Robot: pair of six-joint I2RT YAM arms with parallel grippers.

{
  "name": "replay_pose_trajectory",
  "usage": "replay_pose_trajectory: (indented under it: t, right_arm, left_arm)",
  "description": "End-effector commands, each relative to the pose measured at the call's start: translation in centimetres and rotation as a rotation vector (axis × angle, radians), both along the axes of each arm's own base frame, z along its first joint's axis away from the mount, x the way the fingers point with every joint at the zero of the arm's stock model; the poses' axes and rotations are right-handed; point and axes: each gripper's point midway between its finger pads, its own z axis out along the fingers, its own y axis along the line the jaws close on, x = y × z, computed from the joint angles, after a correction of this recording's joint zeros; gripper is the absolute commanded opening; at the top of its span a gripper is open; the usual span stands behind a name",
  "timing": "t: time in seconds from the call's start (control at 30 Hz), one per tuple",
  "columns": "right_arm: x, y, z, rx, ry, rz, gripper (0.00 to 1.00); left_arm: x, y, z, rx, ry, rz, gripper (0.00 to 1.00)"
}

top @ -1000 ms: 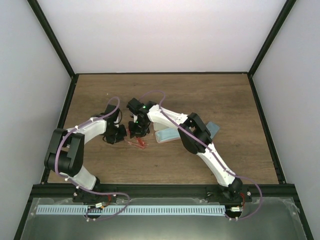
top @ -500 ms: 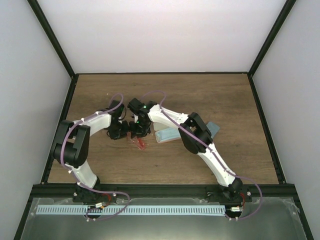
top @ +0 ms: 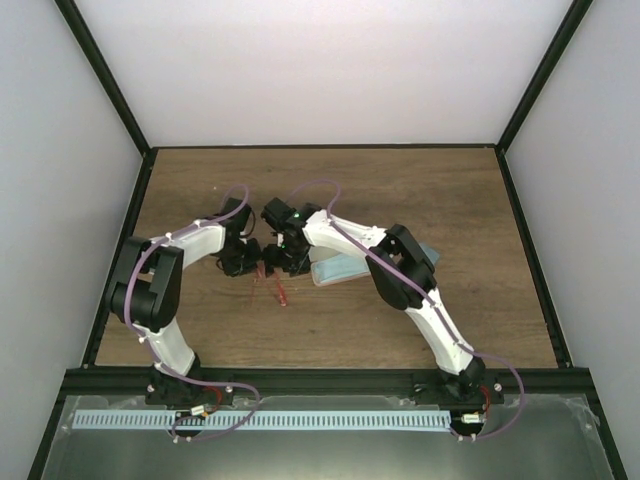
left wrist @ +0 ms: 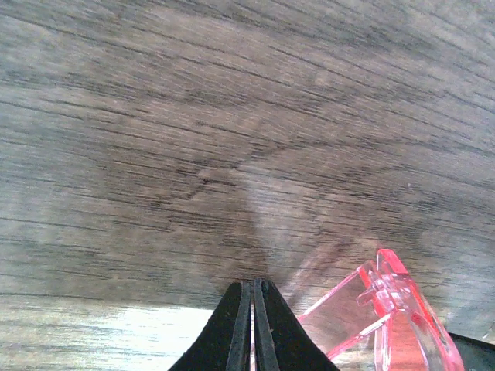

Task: Organize the sunglasses
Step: Fold the sunglasses at the center of the board.

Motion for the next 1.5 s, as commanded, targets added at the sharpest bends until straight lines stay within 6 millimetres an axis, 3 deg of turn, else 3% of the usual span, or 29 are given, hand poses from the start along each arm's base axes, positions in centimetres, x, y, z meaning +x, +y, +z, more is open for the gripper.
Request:
replay_pose_trajectory:
  t: [0.0, 0.17, 0.27, 0.37, 0.43, 0.6, 0.77, 0.87, 1.07, 1.47]
  right_arm:
    - [-1.2, 2.6, 3.0, 0.079, -0.073, 0.059, 0.71]
    - [-0.8, 2.9, 3.6, 0.079, -0.091, 0.059, 0.75]
    - [-0.6, 3.6, 3.9, 0.092, -0.105, 0.056, 0.78]
    - [-0.9, 4.5, 4.0, 0.083, -0.117, 0.067, 0.80]
    - [-0.8, 5.0, 4.0, 0.062, -0.134, 0.068, 0.84]
    - [-0.6, 4.7, 2.4, -0.030, -0.150, 0.059, 0.99]
    - [-0.5, 4.1, 1.5, -0.082, -0.160, 0.014, 1.00]
    - [-0.4, 4.6, 1.5, -0.089, -0.169, 0.006, 1.00]
    - [-1.7, 6.0, -0.8, -0.136, -0.153, 0.034, 1.00]
    - [-4.4, 3.6, -3.9, -0.312, -0.157, 0.067, 1.00]
  left_arm:
    - [0.1, -0.9, -1.0, -0.003, -0.020, -0.025, 0.04]
    - [1.1, 3.5, 1.3, 0.037, -0.099, 0.086, 0.07]
    - [2.2, 5.9, 3.3, 0.032, -0.164, 0.155, 0.16]
    - [2.8, 7.1, 4.4, 0.023, -0.194, 0.184, 0.26]
    - [3.0, 7.4, 4.5, 0.014, -0.199, 0.194, 0.34]
    - [2.6, 7.3, 3.6, -0.012, -0.181, 0.182, 0.35]
    - [2.2, 7.4, 3.3, -0.010, -0.181, 0.158, 0.35]
    - [2.1, 7.6, 3.1, -0.002, -0.179, 0.148, 0.35]
    - [1.4, 8.0, 2.6, 0.014, -0.171, 0.136, 0.34]
    - [-0.2, 7.7, 1.4, -0.007, -0.163, 0.115, 0.34]
